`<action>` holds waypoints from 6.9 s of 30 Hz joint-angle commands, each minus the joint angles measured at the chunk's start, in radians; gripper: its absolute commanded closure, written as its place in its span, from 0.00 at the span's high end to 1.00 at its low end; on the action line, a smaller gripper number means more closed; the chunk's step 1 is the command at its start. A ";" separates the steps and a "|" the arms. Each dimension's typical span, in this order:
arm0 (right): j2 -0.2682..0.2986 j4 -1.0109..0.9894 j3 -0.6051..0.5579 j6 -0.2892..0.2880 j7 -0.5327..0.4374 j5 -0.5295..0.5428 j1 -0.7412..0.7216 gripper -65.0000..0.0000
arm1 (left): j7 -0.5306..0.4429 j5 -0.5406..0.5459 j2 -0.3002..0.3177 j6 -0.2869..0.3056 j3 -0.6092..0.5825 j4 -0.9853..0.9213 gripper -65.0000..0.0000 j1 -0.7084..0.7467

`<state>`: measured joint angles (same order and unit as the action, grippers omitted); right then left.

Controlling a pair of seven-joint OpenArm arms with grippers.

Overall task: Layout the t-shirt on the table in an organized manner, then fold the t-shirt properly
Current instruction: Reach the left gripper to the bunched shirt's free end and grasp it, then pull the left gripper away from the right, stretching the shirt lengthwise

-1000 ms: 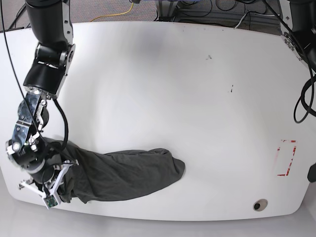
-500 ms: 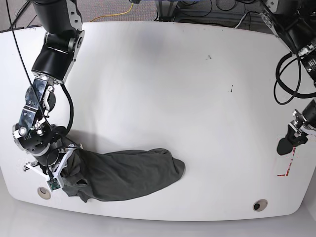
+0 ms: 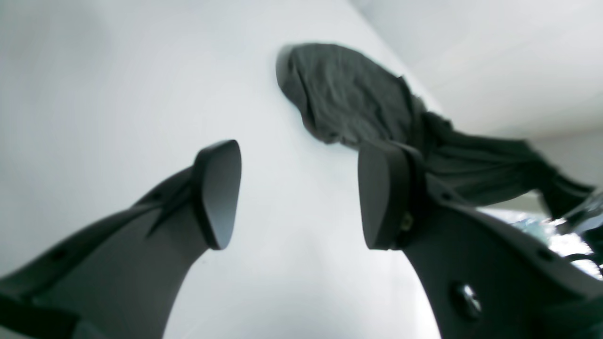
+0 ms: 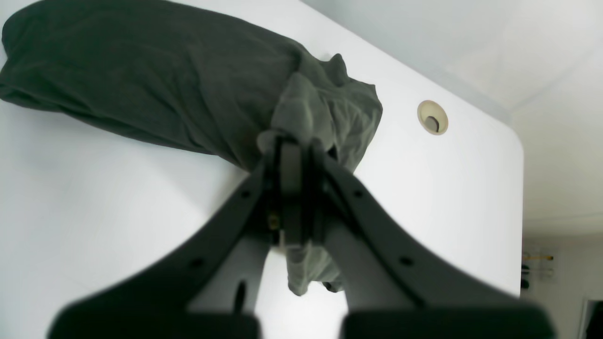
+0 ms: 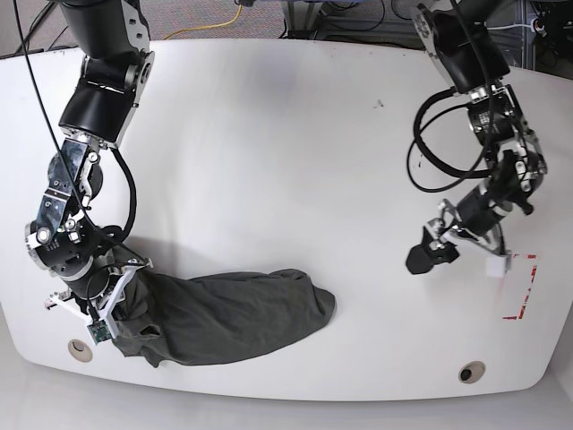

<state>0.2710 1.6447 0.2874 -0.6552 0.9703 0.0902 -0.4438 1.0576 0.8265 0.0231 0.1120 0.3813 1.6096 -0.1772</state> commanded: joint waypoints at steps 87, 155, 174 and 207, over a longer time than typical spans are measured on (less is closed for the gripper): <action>-0.029 0.022 0.006 0.001 -0.027 0.010 -0.011 0.00 | -0.983 0.126 -0.180 -0.243 -0.761 -1.003 0.56 -0.451; -0.045 0.036 0.005 -0.021 -0.027 0.010 -0.011 0.00 | -1.077 0.259 -0.180 -0.203 -0.893 -1.078 0.00 -0.503; -0.065 0.368 0.006 -0.041 0.066 0.003 0.029 0.00 | -0.885 0.259 0.197 -0.308 -0.847 -0.280 0.00 -0.230; 0.049 0.196 0.034 -0.039 0.069 0.003 -0.272 0.00 | -0.868 0.552 0.828 -0.177 -0.453 0.070 0.00 -0.180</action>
<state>0.2962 1.8633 0.3191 -0.7002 1.0664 0.0952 -0.6521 0.2237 1.3708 0.8135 -0.0822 -0.0891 1.6665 -0.3126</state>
